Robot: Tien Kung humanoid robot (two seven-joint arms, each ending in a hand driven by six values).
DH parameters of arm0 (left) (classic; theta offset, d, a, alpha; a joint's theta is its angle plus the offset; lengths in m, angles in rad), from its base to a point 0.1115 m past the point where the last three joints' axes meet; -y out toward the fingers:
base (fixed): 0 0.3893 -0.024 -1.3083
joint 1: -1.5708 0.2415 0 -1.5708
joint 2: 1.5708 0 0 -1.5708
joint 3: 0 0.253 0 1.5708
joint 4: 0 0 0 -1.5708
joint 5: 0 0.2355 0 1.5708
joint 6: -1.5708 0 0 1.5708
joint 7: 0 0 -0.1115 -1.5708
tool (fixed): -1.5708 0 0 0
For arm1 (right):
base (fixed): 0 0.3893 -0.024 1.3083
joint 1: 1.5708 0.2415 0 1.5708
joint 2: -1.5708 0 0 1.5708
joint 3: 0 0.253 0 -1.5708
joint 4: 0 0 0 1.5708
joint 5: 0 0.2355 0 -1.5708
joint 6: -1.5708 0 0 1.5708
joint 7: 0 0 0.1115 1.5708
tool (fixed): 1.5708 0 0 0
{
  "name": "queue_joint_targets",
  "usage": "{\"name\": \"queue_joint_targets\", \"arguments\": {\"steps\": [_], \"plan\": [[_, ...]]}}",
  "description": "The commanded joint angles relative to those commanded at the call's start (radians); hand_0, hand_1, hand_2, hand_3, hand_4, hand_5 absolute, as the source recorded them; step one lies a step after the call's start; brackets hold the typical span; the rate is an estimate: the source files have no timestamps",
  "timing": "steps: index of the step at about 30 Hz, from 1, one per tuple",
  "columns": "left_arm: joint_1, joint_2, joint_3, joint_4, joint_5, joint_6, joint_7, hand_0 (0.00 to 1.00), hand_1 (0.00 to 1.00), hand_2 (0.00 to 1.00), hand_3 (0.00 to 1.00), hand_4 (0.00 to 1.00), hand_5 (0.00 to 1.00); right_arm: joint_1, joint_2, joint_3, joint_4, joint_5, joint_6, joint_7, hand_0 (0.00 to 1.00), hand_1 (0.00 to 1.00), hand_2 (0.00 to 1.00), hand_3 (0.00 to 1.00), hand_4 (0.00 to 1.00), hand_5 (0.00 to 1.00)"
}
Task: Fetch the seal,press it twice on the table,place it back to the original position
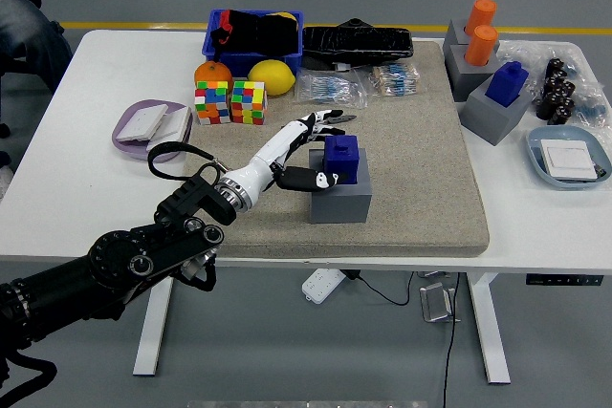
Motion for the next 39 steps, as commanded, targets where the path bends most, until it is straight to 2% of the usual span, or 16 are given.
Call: {"name": "queue_joint_targets", "arguments": {"steps": [3, 4, 15, 16, 21, 22, 39], "plan": [[0.000, -0.003, -0.001, 0.002, -0.003, 0.002, -0.003, 0.868, 0.739, 0.759, 0.920, 0.831, 0.002, 0.000, 0.000, 0.000, -0.001, 0.000, 0.000, 0.000, 0.901, 0.764, 0.766, 0.769, 0.862, 0.565], [0.000, -0.004, -0.001, 0.003, -0.004, 0.002, -0.003, 0.851, 0.686, 0.692, 0.907, 0.816, 0.002, 0.000, 0.000, 0.000, -0.001, 0.000, 0.000, 0.000, 0.902, 0.765, 0.766, 0.769, 0.862, 0.565], [0.002, -0.009, 0.011, 0.016, -0.001, 0.012, -0.005, 0.847, 0.669, 0.660, 0.899, 0.808, 0.002, -0.001, -0.001, -0.001, 0.000, 0.000, 0.000, 0.000, 0.902, 0.764, 0.764, 0.769, 0.862, 0.565], [0.001, -0.010, 0.011, 0.017, -0.002, 0.014, -0.006, 0.839, 0.644, 0.590, 0.885, 0.758, 0.002, 0.000, -0.001, -0.002, 0.000, -0.001, 0.000, 0.000, 0.902, 0.764, 0.766, 0.769, 0.862, 0.564], [0.001, -0.012, 0.013, 0.018, -0.007, 0.028, -0.019, 0.839, 0.644, 0.590, 0.885, 0.758, 0.002, 0.000, 0.000, 0.000, 0.001, -0.001, 0.000, 0.000, 0.902, 0.764, 0.766, 0.769, 0.862, 0.564], [0.000, -0.013, 0.014, 0.020, -0.010, 0.032, -0.023, 0.822, 0.537, 0.474, 0.865, 0.684, 0.002, 0.000, 0.000, 0.000, 0.001, -0.001, 0.000, 0.000, 0.902, 0.764, 0.764, 0.769, 0.862, 0.564], [0.003, -0.012, -0.010, 0.020, -0.025, 0.064, -0.057, 0.814, 0.513, 0.447, 0.851, 0.666, 0.002, -0.001, 0.000, 0.000, 0.001, -0.003, 0.000, 0.002, 0.903, 0.763, 0.765, 0.769, 0.864, 0.563]]}}
